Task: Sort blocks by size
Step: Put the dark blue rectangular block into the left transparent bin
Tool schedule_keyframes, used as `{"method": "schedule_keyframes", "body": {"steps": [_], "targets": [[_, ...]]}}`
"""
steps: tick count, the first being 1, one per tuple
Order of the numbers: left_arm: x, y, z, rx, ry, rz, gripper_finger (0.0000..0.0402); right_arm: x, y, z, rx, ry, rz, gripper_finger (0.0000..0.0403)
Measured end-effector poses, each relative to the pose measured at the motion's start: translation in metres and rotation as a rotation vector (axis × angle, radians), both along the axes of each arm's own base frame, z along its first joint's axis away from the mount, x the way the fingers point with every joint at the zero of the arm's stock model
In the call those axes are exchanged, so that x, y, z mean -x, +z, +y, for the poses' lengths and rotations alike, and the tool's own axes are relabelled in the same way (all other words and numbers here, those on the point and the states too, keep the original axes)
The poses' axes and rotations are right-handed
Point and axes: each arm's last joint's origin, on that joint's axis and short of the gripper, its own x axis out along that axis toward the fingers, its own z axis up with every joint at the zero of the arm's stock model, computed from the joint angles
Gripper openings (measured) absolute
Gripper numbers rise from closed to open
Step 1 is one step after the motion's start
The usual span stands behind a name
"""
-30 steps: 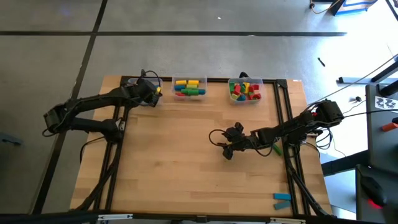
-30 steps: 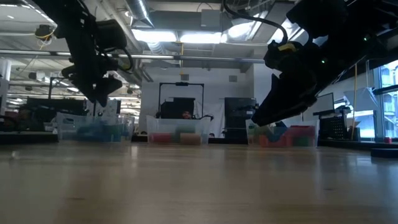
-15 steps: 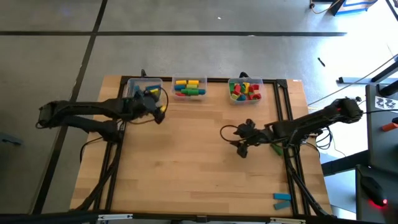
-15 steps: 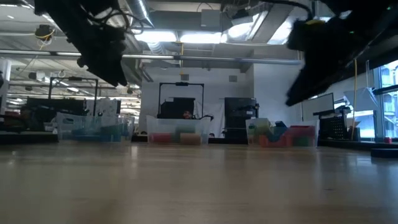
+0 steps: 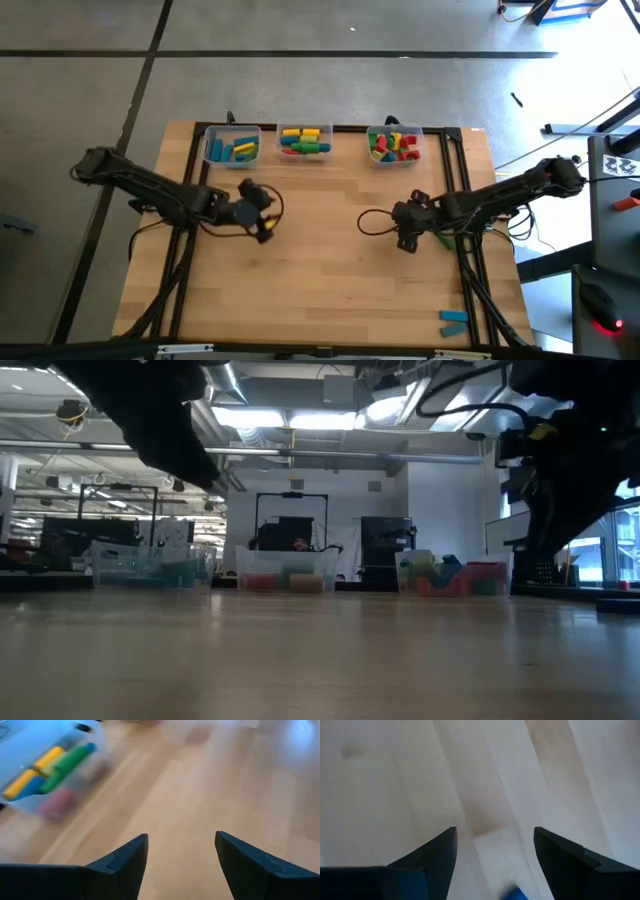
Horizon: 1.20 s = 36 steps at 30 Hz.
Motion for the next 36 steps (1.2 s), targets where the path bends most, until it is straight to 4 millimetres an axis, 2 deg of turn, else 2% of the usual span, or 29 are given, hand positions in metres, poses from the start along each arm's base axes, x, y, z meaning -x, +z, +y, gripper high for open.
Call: {"method": "schedule_keyframes", "body": {"steps": [4,7,14,23,27,34,36], "targets": [[-0.007,-0.011,-0.019,-0.008,-0.072,0.025,0.0228,0.001,0.006,-0.001,0.042,0.006,0.154,0.0257],[-0.012,-0.020,-0.029,-0.011,-0.105,0.047,0.0228,0.002,0.003,-0.002,0.057,0.025,0.275,0.0256],[-0.019,-0.036,-0.043,-0.003,-0.131,0.070,0.0228,0.001,-0.024,-0.007,0.040,0.063,0.580,0.0256],[-0.024,-0.040,-0.048,-0.012,-0.153,0.058,0.0227,-0.010,-0.058,-0.025,-0.042,0.146,0.810,0.0252],[-0.024,-0.040,-0.048,-0.017,-0.156,0.060,0.0227,-0.012,-0.064,-0.029,-0.069,0.179,0.842,0.0214],[-0.024,-0.040,-0.048,-0.018,-0.157,0.059,0.0227,-0.012,-0.065,-0.028,-0.084,0.202,0.833,0.0095],[-0.024,-0.040,-0.048,-0.018,-0.157,0.059,0.0227,-0.014,-0.064,-0.028,-0.088,0.201,0.825,0.0089]]}}
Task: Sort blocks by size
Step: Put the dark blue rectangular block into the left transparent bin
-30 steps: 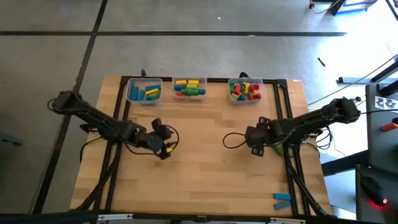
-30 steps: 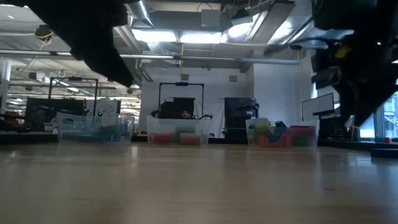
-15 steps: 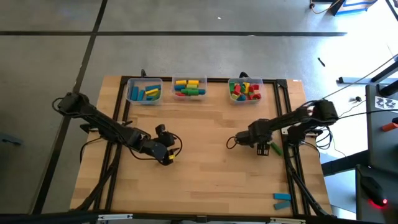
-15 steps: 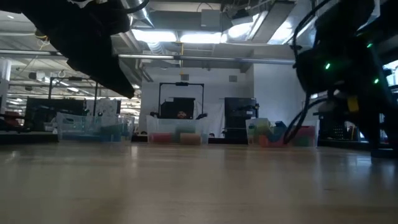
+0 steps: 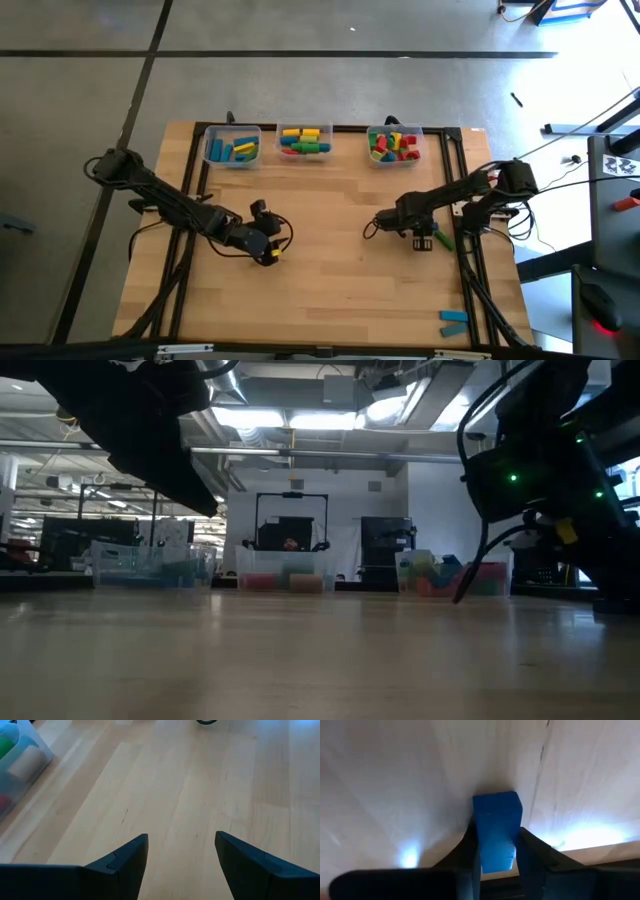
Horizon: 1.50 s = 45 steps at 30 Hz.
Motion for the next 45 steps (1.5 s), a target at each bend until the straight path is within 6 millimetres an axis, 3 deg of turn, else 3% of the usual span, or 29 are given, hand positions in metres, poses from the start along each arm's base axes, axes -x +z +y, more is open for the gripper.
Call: {"method": "schedule_keyframes", "body": {"steps": [4,9,17,28,36,45], "targets": [[0.000,0.000,0.000,0.002,-0.001,-0.006,0.0227,-0.013,0.008,0.001,0.001,-0.015,-0.065,0.0089],[-0.001,0.001,0.000,0.002,-0.002,-0.008,0.0227,-0.041,0.031,0.002,0.005,-0.030,-0.231,0.0090],[0.001,0.002,-0.007,-0.007,-0.018,-0.028,0.0227,-0.084,0.067,0.010,-0.002,-0.021,-0.621,0.0091],[0.009,-0.010,-0.022,-0.018,-0.081,-0.232,0.0227,-0.118,0.088,0.056,-0.020,0.071,-1.107,0.0093],[-0.003,-0.019,-0.027,-0.015,-0.164,-0.346,0.0227,-0.141,0.110,0.083,-0.056,0.173,-1.490,0.0093],[-0.019,-0.022,-0.034,-0.008,-0.176,-0.482,0.0227,-0.155,0.107,0.092,-0.087,0.191,-1.624,0.0093]]}}
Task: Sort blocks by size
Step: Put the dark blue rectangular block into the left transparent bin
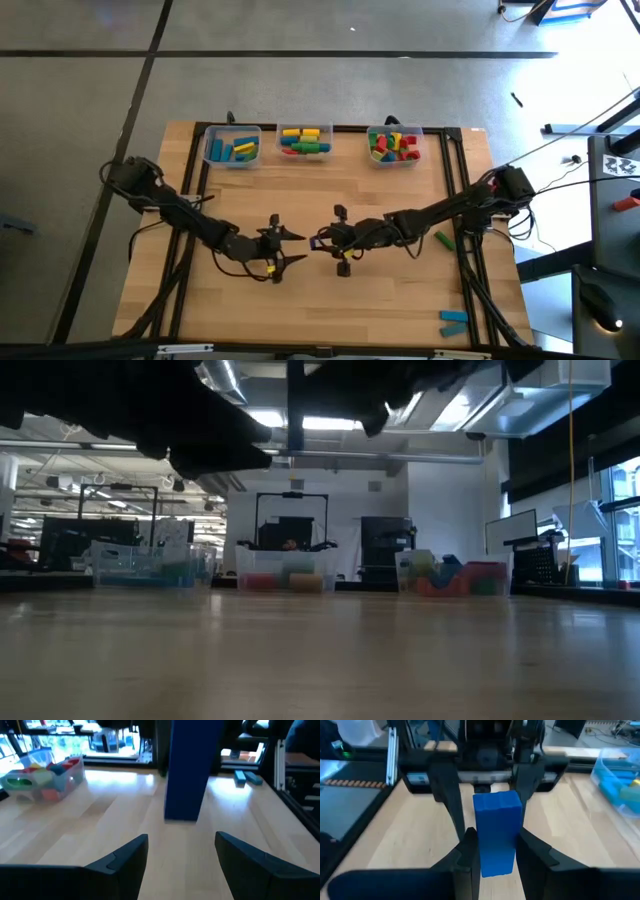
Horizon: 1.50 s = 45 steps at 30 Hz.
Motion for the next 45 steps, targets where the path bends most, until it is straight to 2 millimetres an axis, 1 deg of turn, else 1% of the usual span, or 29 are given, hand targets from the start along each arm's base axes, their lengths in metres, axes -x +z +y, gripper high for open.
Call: {"method": "schedule_keyframes", "body": {"steps": [2,6,10,13,16,22,24,27,31,33,36,41,45], "targets": [[-0.004,0.002,0.000,0.007,0.003,-0.018,0.0227,-0.002,-0.006,0.001,0.001,0.002,0.007,0.0093],[-0.011,0.005,0.000,0.007,0.001,-0.028,0.0227,-0.009,-0.013,0.004,-0.043,0.002,-0.033,0.0093],[-0.017,0.008,0.000,-0.003,-0.029,-0.021,0.0227,-0.013,-0.012,0.005,-0.061,0.008,-0.080,0.0093],[-0.017,0.007,0.001,0.003,-0.040,-0.012,0.0220,-0.013,-0.010,0.005,-0.063,-0.005,-0.100,0.0093],[-0.018,0.009,0.002,0.012,-0.037,-0.036,0.0193,-0.013,-0.009,0.005,-0.071,0.011,-0.112,0.0093],[-0.019,0.010,0.003,0.011,-0.036,-0.044,0.0111,-0.013,-0.011,0.005,-0.073,0.011,-0.090,0.0093],[-0.019,0.010,0.003,0.003,-0.034,-0.041,0.0101,-0.013,-0.011,0.005,-0.076,0.010,-0.089,0.0095],[-0.019,0.010,0.003,0.003,-0.034,-0.042,0.0101,-0.013,-0.011,0.005,-0.079,0.013,-0.091,0.0114],[-0.019,0.011,0.003,-0.002,-0.033,-0.039,0.0101,-0.012,-0.010,0.005,-0.098,0.015,-0.086,0.0160],[-0.016,0.014,0.004,-0.010,-0.031,-0.020,0.0101,-0.010,-0.008,0.005,-0.101,0.034,-0.062,0.0186],[-0.009,0.021,0.009,-0.016,0.019,0.026,0.0101,0.000,0.001,0.003,-0.119,0.073,0.006,0.0218],[0.012,0.034,0.025,-0.026,0.128,0.131,0.0101,0.017,0.009,0.000,-0.207,0.069,0.147,0.0244],[0.030,0.046,0.047,0.008,0.243,0.195,0.0101,0.023,0.000,0.001,-0.241,0.039,0.263,0.0247]]}}
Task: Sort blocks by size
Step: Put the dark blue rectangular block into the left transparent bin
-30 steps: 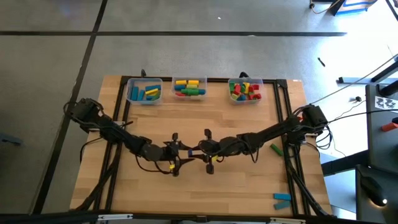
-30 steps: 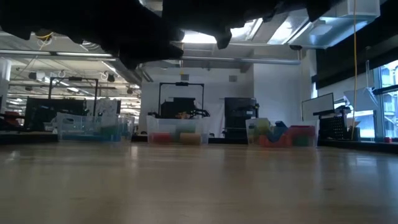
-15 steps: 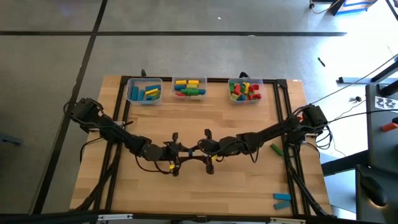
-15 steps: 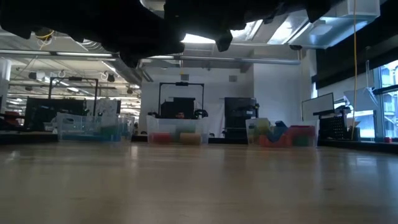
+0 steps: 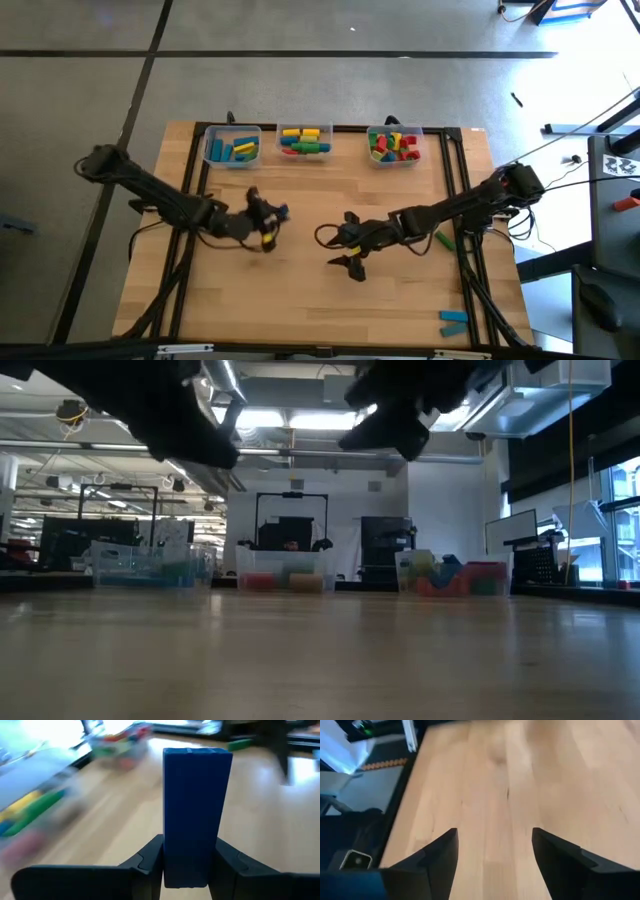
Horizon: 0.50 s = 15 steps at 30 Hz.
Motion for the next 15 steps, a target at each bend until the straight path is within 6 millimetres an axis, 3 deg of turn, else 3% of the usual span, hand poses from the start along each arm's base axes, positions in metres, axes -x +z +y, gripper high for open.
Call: {"method": "schedule_keyframes", "body": {"steps": [6,15], "targets": [[0.025,0.009,0.049,0.042,0.237,0.096,0.0102,0.007,-0.015,0.006,0.009,-0.045,0.081,0.0248],[0.048,0.002,0.122,0.031,0.586,0.291,0.0103,0.015,-0.033,0.006,0.043,-0.161,0.092,0.0248]]}}
